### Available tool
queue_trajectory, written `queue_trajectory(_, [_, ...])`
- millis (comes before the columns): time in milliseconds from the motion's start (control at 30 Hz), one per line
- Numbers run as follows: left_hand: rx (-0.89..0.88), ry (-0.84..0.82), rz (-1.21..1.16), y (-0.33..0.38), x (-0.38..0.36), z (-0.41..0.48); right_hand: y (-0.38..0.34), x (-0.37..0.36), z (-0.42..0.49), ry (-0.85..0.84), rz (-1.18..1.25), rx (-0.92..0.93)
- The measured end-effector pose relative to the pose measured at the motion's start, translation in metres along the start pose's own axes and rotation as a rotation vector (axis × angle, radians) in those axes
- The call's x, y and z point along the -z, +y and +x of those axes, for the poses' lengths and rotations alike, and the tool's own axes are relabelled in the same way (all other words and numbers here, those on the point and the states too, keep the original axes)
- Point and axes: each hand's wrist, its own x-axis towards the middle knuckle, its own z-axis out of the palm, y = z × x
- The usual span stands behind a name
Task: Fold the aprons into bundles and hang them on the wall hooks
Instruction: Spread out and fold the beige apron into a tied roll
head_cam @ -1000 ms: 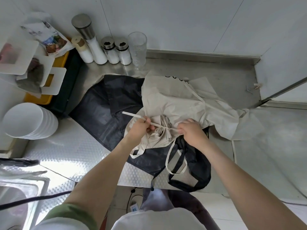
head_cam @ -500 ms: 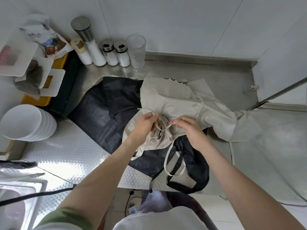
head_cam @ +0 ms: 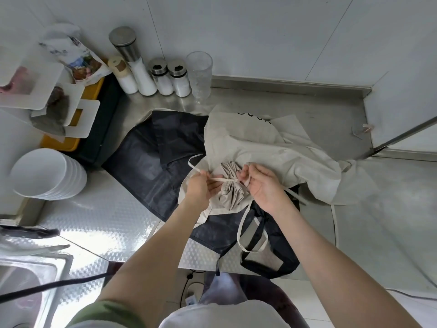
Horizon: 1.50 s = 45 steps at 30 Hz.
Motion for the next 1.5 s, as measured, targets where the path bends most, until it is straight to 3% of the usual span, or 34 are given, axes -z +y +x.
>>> queue_trajectory(167, [0.014, 0.126, -0.042, -0.009, 0.001, 0.005, 0.014, 0.016, -0.003, 0.105, -0.050, -0.014])
queue_trajectory(300, [-0.329, 0.204, 0.609, -0.007, 0.005, -0.001, 0.013, 0.015, -0.005, 0.122, -0.177, -0.003])
queue_trajectory(367, [-0.407, 0.084, 0.625, 0.004, 0.001, -0.010, 0.009, 0.012, -0.004, 0.098, -0.281, -0.002])
queue_trajectory(500, [-0.301, -0.441, 0.323, 0.020, -0.018, -0.028, 0.012, 0.008, -0.003, 0.025, -0.511, -0.045])
queue_trajectory(633, [-0.300, -0.559, 0.189, 0.014, -0.029, -0.029, 0.013, 0.006, -0.008, 0.004, -0.491, -0.062])
queue_trajectory(800, [-0.563, -0.484, 0.582, 0.005, -0.021, -0.009, 0.007, 0.004, -0.014, 0.042, -0.378, -0.061])
queue_trajectory(867, [-0.686, -0.459, 0.882, 0.004, -0.022, -0.007, 0.005, 0.001, -0.015, 0.074, -0.345, -0.020])
queue_trajectory(967, [-0.980, -0.236, 1.449, 0.002, -0.022, -0.004, 0.003, 0.000, -0.014, 0.097, -0.332, 0.014])
queue_trajectory(1100, [-1.545, 0.058, 1.362, -0.004, -0.015, 0.001, 0.005, 0.006, -0.015, 0.137, -0.306, 0.026])
queue_trajectory(1200, [-1.684, 0.103, 1.387, 0.000, -0.014, -0.004, 0.007, 0.007, -0.015, 0.178, -0.289, 0.034])
queue_trajectory(1300, [-1.637, 0.008, 1.439, 0.001, -0.013, -0.002, 0.009, 0.007, -0.016, 0.119, -0.318, 0.018])
queue_trajectory(1433, [-1.324, -0.149, 1.667, 0.005, -0.014, -0.001, 0.009, 0.007, -0.016, 0.011, -0.399, -0.040])
queue_trajectory(1500, [-1.116, -0.154, 1.652, 0.013, -0.018, -0.010, 0.009, 0.007, -0.016, 0.008, -0.445, -0.047])
